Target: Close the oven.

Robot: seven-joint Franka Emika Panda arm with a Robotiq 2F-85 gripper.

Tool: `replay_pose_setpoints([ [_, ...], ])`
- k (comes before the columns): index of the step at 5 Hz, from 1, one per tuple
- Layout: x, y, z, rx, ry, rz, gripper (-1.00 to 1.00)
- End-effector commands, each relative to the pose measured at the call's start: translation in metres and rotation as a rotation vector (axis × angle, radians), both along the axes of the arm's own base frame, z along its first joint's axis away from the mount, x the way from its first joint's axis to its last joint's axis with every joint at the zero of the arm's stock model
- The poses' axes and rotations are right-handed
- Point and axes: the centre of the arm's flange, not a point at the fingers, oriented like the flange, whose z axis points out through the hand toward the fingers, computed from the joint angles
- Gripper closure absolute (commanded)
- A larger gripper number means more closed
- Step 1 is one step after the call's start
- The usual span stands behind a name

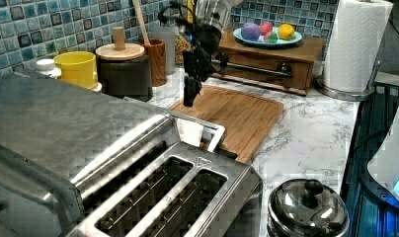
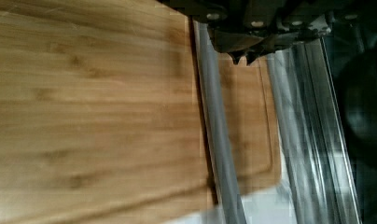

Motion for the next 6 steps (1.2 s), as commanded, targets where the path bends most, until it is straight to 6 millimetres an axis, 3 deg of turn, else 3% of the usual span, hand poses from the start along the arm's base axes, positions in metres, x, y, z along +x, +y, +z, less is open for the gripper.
replay_pose_setpoints([
  [1, 0.042, 0.051, 0.054, 0.033, -0.200, 0.145, 1.00],
  [2, 0.045, 0.064, 0.044, 0.032, -0.188, 0.117, 1.00],
  [4, 0.053, 0.066, 0.025, 0.061, -0.187, 0.034, 1.00],
  [6, 0.059, 0.083, 0.029, 0.141, -0.139, 0.068, 1.00],
])
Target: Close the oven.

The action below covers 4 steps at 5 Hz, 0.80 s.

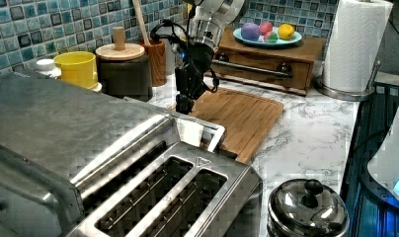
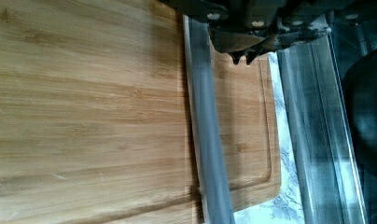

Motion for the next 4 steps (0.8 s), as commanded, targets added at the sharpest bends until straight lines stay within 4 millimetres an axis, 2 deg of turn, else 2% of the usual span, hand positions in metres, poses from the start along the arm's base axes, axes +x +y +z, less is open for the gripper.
replay_pose_setpoints([
  [1, 0.053, 0.072, 0.076, 0.172, -0.133, 0.121, 1.00],
  [2, 0.051, 0.103, 0.116, 0.248, -0.157, 0.212, 1.00],
  [3, 0.041, 0.148, 0.161, 0.193, -0.242, 0.295, 1.00],
  [4, 0.028, 0.196, 0.192, 0.074, -0.303, 0.349, 1.00],
])
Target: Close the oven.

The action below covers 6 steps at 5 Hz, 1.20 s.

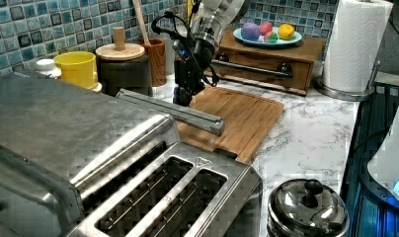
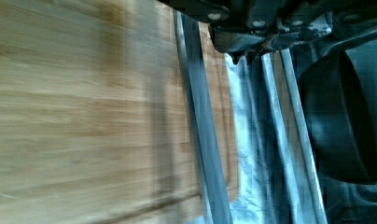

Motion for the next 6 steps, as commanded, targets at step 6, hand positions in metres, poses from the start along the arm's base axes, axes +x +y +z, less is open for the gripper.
replay_pose_setpoints([
  [6, -0.007, 0.293, 0.248, -0.895, -0.475, -0.028, 1.00],
])
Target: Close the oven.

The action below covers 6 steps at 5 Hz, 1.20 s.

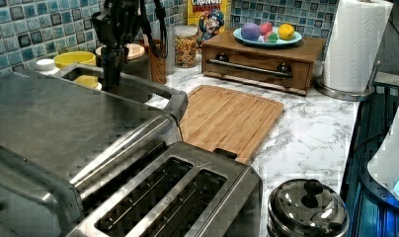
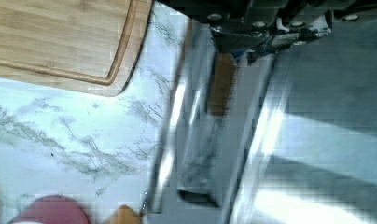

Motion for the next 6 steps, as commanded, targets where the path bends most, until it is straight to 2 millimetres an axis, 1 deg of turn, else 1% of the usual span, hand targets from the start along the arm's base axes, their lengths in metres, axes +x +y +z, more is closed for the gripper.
replay_pose_setpoints([
  [1, 0.008, -0.007, 0.066, -0.042, -0.149, -0.192, 1.00],
  [2, -0.008, -0.031, 0.106, 0.153, -0.125, -0.122, 1.00],
  [6, -0.007, -0.031, 0.106, 0.153, -0.125, -0.122, 1.00],
])
